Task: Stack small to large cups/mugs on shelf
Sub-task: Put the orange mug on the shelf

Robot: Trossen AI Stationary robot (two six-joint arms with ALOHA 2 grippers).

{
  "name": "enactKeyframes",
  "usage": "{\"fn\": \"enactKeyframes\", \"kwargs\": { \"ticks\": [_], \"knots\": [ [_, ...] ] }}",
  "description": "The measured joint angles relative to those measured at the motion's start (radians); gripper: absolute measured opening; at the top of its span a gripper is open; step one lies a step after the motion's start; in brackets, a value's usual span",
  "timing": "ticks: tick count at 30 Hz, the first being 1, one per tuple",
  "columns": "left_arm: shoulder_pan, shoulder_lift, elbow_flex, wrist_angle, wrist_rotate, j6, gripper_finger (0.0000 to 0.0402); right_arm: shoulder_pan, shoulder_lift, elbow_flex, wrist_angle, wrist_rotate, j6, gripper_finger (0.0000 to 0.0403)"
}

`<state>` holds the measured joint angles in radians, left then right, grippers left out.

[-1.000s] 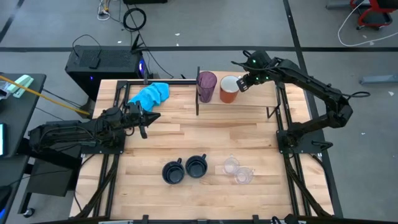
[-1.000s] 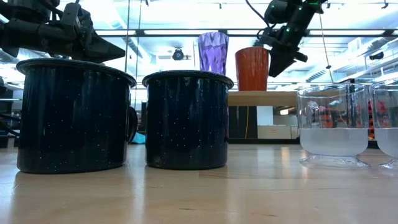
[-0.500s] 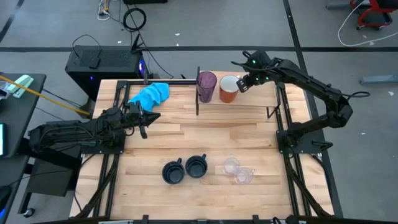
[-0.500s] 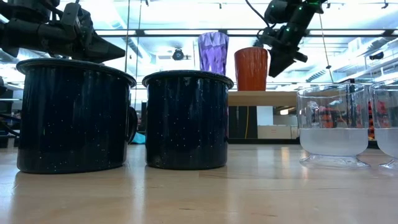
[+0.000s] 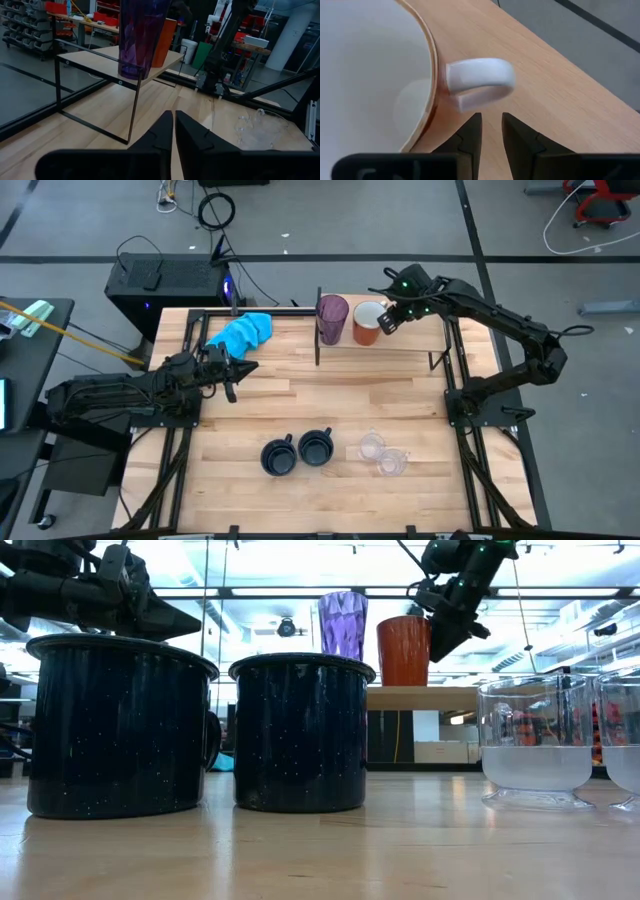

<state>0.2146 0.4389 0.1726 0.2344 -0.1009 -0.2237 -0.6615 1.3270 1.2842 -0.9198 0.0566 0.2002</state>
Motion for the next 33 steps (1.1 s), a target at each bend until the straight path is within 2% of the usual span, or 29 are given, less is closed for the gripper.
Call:
{"fn": "enactKeyframes", "kwargs": {
  "ticks": [33],
  "knots": [
    [0.000,0.000,0.000,0.000,0.000,0.001,0.0030,0.011,0.000,0.000,0.078,-0.041,0.016,0.0082]
  ]
}}
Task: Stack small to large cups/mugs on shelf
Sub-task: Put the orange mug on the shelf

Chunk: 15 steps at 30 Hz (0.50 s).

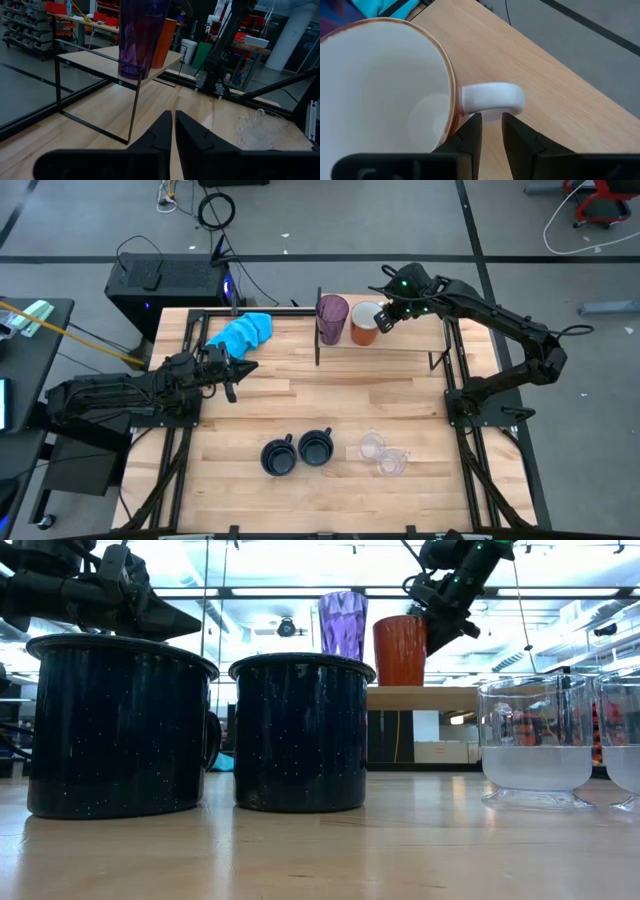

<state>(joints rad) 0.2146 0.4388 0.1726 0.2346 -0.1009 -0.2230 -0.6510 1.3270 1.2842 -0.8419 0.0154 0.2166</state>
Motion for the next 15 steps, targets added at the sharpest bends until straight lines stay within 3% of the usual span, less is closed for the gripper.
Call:
{"fn": "enactKeyframes", "kwargs": {
  "ticks": [15],
  "knots": [
    [0.000,0.000,0.000,0.000,0.000,0.000,0.0022,0.020,0.000,0.000,-0.048,-0.011,0.016,0.0082]
  ]
}}
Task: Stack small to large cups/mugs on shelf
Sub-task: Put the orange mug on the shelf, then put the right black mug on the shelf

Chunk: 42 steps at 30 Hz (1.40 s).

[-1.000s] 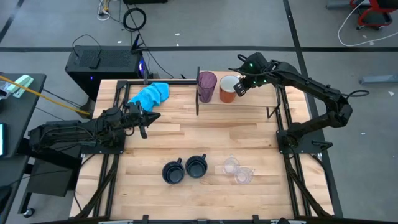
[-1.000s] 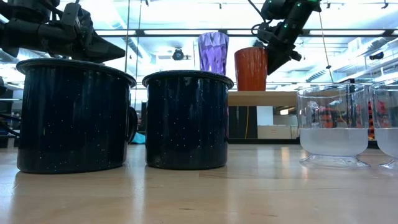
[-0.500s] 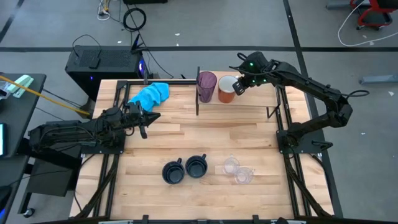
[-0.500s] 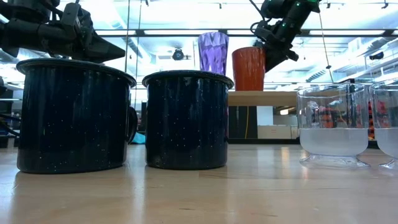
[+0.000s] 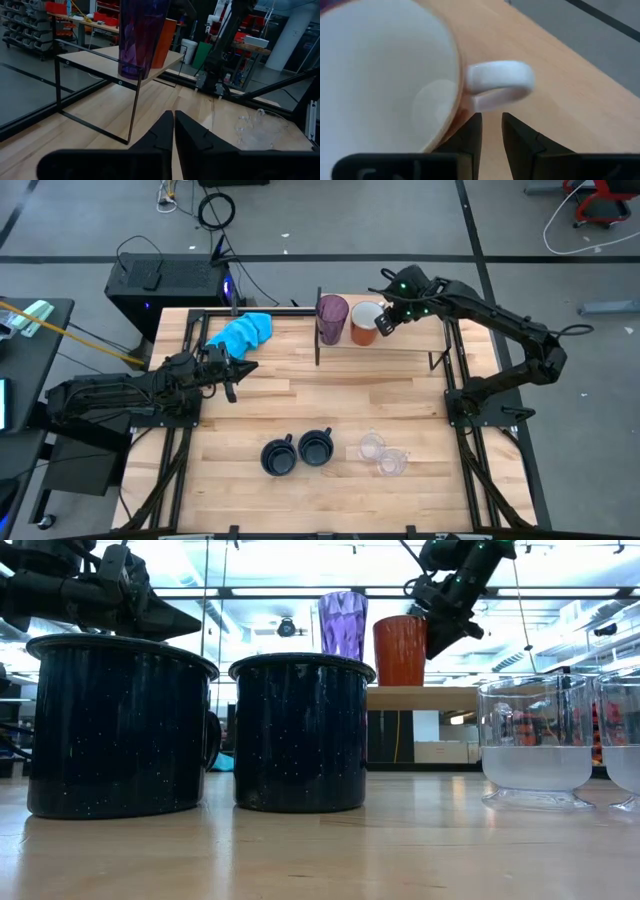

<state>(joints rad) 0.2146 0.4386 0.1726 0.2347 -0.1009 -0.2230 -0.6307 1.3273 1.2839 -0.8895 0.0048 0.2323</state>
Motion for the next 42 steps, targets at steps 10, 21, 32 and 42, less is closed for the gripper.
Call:
{"fn": "enactKeyframes", "kwargs": {
  "ticks": [10,21,32,42],
  "knots": [
    [0.000,0.000,0.000,0.000,0.000,-0.001,0.0031,0.021,0.000,0.000,0.003,-0.008,-0.012,0.0082],
    [0.000,0.000,0.000,0.000,0.000,-0.001,0.0026,0.021,0.000,0.000,0.032,-0.009,-0.008,0.0082],
    [0.000,0.000,0.000,0.000,0.000,-0.001,0.0024,0.021,0.000,0.000,0.036,-0.008,-0.012,0.0082],
    [0.000,0.000,0.000,-0.005,0.000,-0.031,0.0022,-0.003,0.000,0.027,-0.069,-0.006,-0.022,0.0082]
  ]
}}
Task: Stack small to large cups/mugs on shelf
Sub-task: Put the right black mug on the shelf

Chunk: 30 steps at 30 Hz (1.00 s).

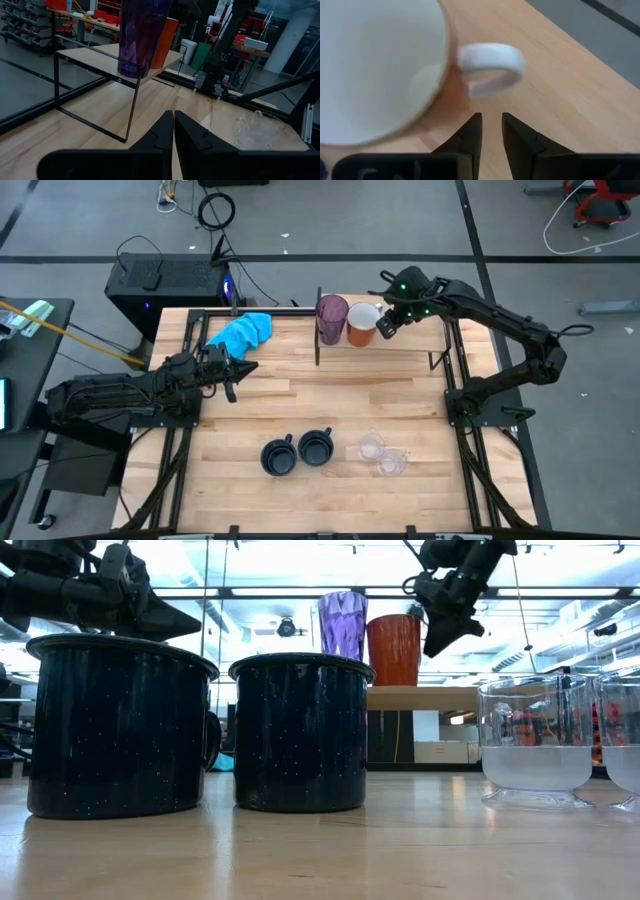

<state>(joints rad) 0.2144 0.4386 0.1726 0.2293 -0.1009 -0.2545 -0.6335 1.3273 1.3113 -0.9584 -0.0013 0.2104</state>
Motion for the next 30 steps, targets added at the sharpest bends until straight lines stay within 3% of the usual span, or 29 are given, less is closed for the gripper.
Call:
{"fn": "enactKeyframes", "kwargs": {
  "ticks": [7,13,22,30],
  "knots": [
    [0.000,0.000,0.000,-0.011,0.000,0.035,0.0029,0.023,-0.001,0.075,-0.200,-0.026,0.052,0.0082],
    [0.000,0.000,0.000,-0.011,0.000,0.034,0.0021,0.162,-0.001,0.069,-0.280,-0.102,0.104,0.0082],
    [0.000,0.000,0.000,0.002,0.035,-0.020,0.0023,0.485,0.000,0.068,-0.176,-0.063,0.222,0.0082],
    [-0.010,0.000,0.000,-0.042,0.075,-0.128,0.0017,0.733,0.055,0.068,-0.001,0.070,0.292,0.0082]
  ]
}}
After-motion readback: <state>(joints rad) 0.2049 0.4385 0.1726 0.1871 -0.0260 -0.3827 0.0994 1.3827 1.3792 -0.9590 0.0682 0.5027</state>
